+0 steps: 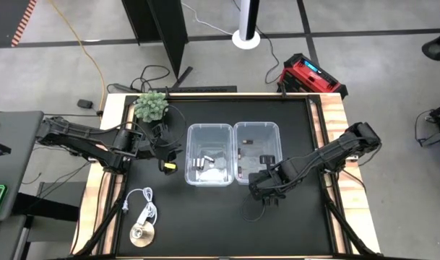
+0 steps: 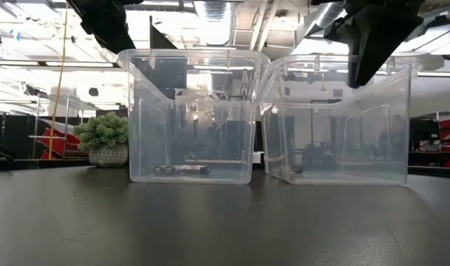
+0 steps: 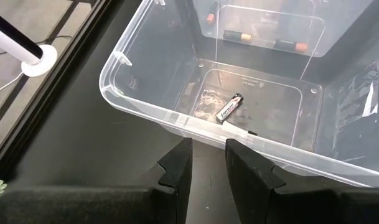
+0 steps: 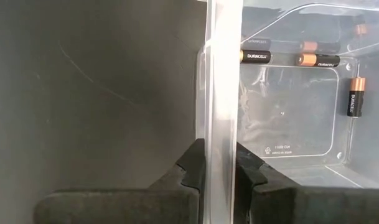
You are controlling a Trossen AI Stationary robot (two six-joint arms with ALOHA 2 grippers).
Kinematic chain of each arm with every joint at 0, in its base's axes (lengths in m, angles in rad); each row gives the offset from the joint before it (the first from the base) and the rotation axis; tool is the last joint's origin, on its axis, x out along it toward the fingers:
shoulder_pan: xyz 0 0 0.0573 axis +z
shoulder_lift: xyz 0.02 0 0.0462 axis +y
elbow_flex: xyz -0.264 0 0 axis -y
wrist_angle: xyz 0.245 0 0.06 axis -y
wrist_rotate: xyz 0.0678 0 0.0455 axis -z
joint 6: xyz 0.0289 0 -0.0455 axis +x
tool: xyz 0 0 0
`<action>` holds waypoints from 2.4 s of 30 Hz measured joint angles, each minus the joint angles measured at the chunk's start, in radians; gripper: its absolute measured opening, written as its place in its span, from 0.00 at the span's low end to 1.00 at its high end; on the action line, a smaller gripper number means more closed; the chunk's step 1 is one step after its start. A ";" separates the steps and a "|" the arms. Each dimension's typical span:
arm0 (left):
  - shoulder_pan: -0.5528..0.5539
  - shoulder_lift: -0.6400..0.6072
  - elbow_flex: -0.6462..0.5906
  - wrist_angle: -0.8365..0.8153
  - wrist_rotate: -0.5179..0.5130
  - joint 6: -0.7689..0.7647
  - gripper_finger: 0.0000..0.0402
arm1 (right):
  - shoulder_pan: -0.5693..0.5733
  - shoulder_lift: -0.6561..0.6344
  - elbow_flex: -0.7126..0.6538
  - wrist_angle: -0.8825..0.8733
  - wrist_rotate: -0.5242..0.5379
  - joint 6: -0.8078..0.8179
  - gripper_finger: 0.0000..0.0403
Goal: Sort batteries
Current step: Move the top transparent bin on the right side of the bottom transparent bin, then return to Home Position
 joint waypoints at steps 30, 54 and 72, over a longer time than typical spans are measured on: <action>0.000 0.000 0.000 0.005 0.012 0.017 0.23 | 0.011 0.000 0.055 -0.002 0.071 -0.023 0.61; -0.075 -0.233 -0.030 0.334 0.003 0.352 0.02 | 0.036 -0.585 -0.360 0.798 0.229 -0.424 0.03; -0.094 -0.601 -0.636 0.821 0.030 0.389 0.00 | -0.025 -1.213 -1.015 1.254 0.144 -0.576 0.00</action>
